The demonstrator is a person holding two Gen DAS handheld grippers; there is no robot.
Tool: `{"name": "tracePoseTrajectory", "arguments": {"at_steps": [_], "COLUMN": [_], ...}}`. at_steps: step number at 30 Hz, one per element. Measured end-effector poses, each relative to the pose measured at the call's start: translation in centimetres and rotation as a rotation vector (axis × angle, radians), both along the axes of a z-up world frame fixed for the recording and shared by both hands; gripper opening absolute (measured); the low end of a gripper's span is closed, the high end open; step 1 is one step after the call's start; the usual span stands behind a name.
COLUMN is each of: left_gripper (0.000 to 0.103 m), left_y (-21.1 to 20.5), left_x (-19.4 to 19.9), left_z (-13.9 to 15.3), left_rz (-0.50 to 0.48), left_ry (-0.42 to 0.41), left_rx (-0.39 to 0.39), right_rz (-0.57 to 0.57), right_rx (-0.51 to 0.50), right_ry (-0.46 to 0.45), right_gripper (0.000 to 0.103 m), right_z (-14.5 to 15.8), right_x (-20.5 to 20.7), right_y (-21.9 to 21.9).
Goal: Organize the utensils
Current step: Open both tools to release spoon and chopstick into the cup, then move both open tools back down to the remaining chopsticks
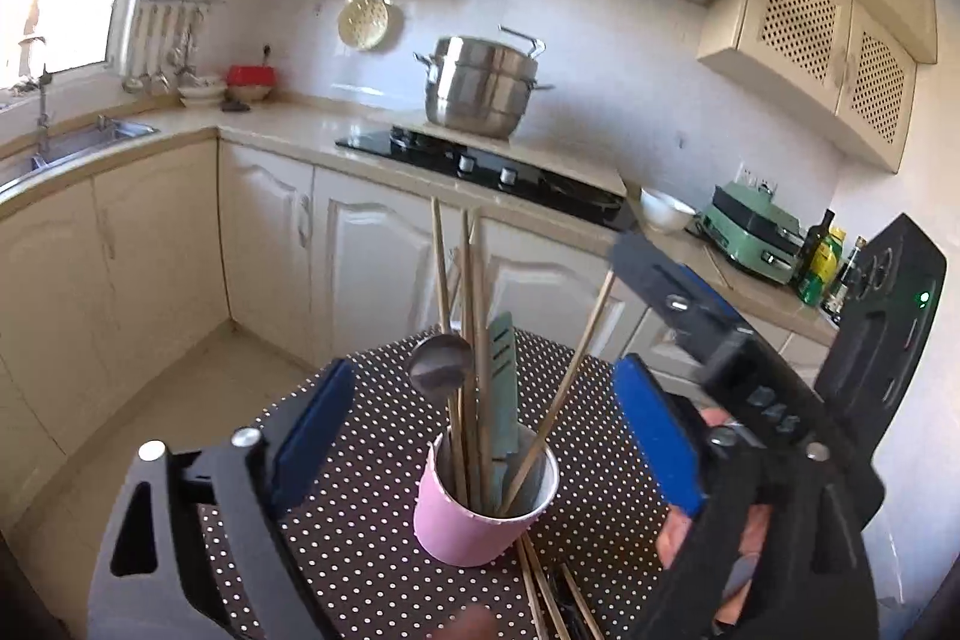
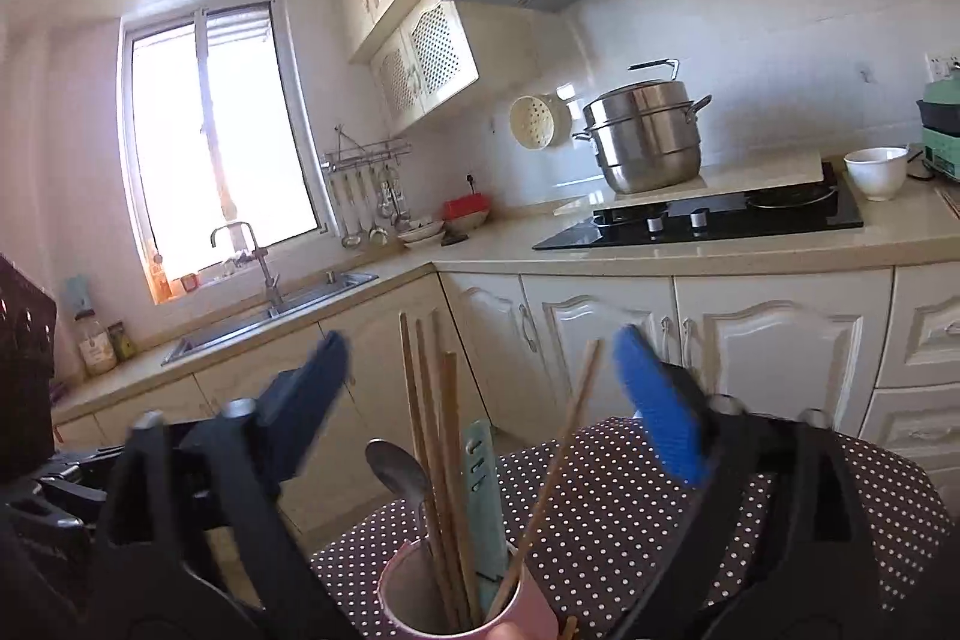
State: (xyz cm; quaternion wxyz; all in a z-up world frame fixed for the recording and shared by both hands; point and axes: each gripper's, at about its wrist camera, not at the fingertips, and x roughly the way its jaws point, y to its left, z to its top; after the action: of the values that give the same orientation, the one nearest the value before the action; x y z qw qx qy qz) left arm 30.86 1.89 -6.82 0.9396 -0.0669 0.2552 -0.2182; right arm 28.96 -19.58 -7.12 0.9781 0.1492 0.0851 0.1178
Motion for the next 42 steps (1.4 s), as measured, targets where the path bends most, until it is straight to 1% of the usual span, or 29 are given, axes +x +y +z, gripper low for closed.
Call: {"name": "tracePoseTrajectory", "arguments": {"at_steps": [3, 9, 11, 14, 19, 22, 28, 35, 40, 42], "left_gripper": [0.097, 0.098, 0.098, 0.098, 0.098, 0.098, 0.098, 0.098, 0.098, 0.098], "left_y": [-0.1, -0.2, -0.5, -0.8, -1.0, -1.3, -1.5, -1.4, -1.3, -1.2], "left_x": [-1.5, -3.8, -4.8, -6.4, -8.8, -10.0, -11.6, -12.3, -12.3, -12.3], "left_z": [0.4, 1.0, 1.2, 1.4, 1.8, 1.6, 0.2, -2.4, -4.5, -5.2], "left_rz": [0.038, 0.113, 0.144, 0.156, 0.169, 0.168, 0.170, 0.173, 0.172, 0.167], "left_ry": [-0.032, -0.071, -0.089, -0.098, -0.115, -0.115, -0.094, -0.039, 0.001, 0.017], "left_rx": [0.017, 0.063, 0.099, 0.120, 0.124, 0.129, 0.143, 0.161, 0.189, 0.190], "right_rz": [-0.021, -0.052, -0.063, -0.071, -0.076, -0.065, -0.049, -0.034, 0.001, 0.009], "right_rx": [0.006, 0.013, 0.008, 0.008, -0.024, -0.035, -0.057, -0.055, -0.065, -0.073], "right_ry": [0.009, 0.037, 0.051, 0.075, 0.150, 0.205, 0.331, 0.475, 0.571, 0.615], "right_gripper": [0.097, 0.097, 0.097, 0.097, 0.097, 0.097, 0.097, 0.097, 0.097, 0.097], "right_z": [0.5, 0.9, 1.0, 0.9, 0.4, -0.5, -2.9, -6.1, -8.8, -9.8], "right_x": [-1.1, -3.5, -4.5, -6.2, -8.3, -9.6, -10.6, -11.5, -11.9, -12.1], "right_y": [-0.9, -2.6, -3.0, -3.7, -4.5, -5.0, -5.6, -5.7, -4.8, -4.4]}}
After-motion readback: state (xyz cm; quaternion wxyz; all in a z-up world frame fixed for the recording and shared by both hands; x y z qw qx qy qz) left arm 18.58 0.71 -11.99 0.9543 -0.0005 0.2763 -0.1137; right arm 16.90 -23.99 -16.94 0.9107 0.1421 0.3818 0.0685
